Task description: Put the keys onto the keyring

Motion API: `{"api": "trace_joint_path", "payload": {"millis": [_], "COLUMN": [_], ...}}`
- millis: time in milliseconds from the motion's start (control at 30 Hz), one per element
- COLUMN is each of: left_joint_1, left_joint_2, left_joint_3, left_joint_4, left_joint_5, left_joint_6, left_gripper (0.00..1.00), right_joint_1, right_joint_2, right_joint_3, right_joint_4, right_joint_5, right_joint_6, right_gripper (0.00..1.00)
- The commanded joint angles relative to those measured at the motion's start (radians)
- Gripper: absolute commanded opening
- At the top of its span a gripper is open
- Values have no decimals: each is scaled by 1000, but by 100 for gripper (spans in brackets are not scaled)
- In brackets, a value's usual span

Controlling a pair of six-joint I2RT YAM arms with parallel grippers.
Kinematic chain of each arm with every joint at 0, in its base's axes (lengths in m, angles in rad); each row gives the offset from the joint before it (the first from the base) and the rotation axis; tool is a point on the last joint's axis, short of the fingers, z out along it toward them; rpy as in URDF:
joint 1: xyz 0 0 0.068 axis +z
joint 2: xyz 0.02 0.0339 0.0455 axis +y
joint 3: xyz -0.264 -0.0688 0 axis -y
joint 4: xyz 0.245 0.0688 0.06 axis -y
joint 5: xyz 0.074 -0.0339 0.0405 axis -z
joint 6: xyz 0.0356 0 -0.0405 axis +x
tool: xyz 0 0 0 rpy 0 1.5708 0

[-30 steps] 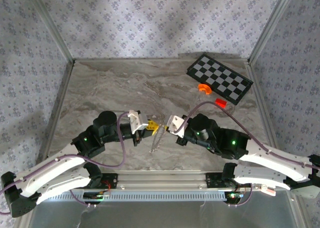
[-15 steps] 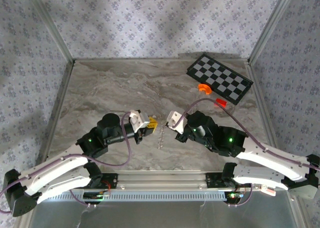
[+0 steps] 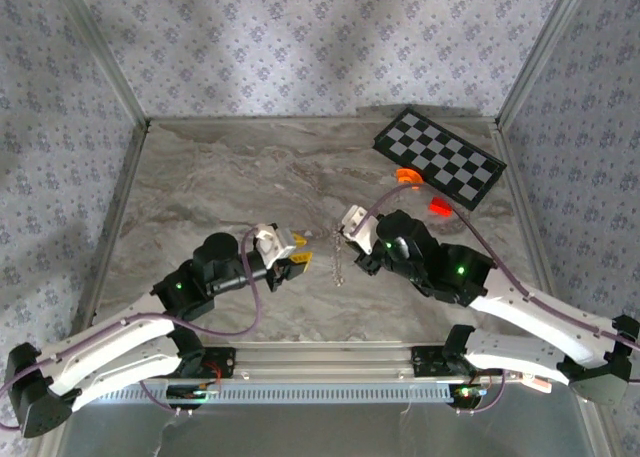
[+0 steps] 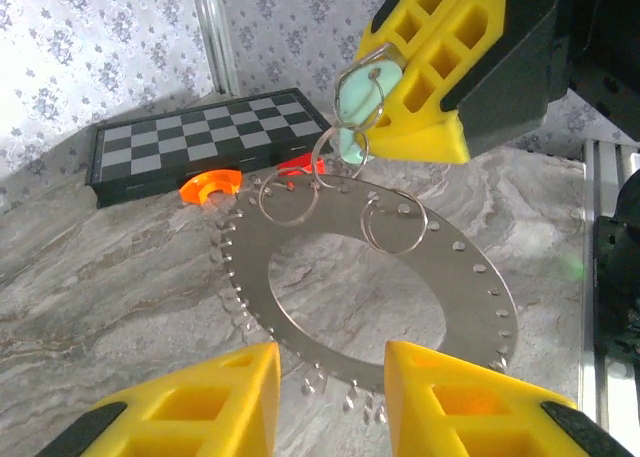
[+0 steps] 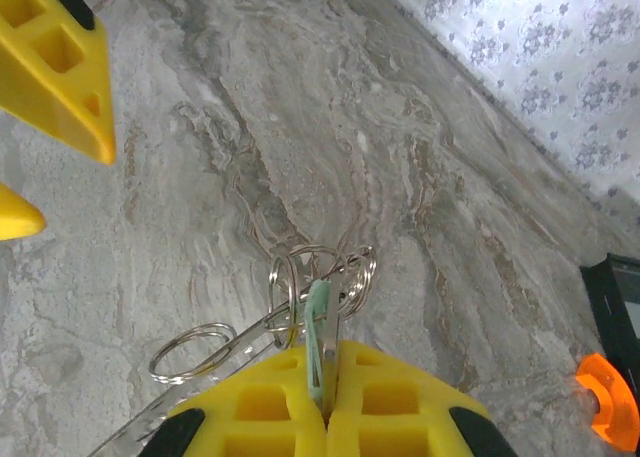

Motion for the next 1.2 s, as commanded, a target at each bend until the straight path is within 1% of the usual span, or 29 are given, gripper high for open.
{"api": "trace_joint_path", "payload": {"millis": [0,133,233,433,567,633,733,767,933,1167], "left_joint_1": [5,5,5,5,5,4,3,5,6,4], "left_joint_2": [-29,-48,-66,-102,-124,-132,-138,-141,-147,-146], "left_joint_3": [-1,-6,-12,-38,-58,-62,-68,-70,-75,-74], "left_joint_4": [10,-5,-3,6,14,8,1,0,-14,-25], "left_joint_5": [-23,-30,-25,-7,-11,-13,-20,-26,-72,-115], "left_joint_6": [-10,-18,-44,-82,-86,-85,-82,-82,-104,-133], "left_gripper": [33,35,38,55,73,77,78,80,99,100], "right_joint_1": [-15,-48,-84,-113,-131,-142,-164,-171,-181,-199], "right_joint_2": [28,76,103,148,196,219,249,260,316,389], "right_joint_3": [64,104,131,169,207,246,273,279,324,380], "right_joint_4": [-39,-95,-140,-177,-198,-210,-217,-219,-229,-209], "right_joint_5": [-13,-13,-33,-67,-71,-70,-80,-85,-67,-89], "right_joint_6": [41,70,89,97,100,98,97,97,100,100], "right_gripper": [0,0,0,0,0,0,0,0,0,0]}}
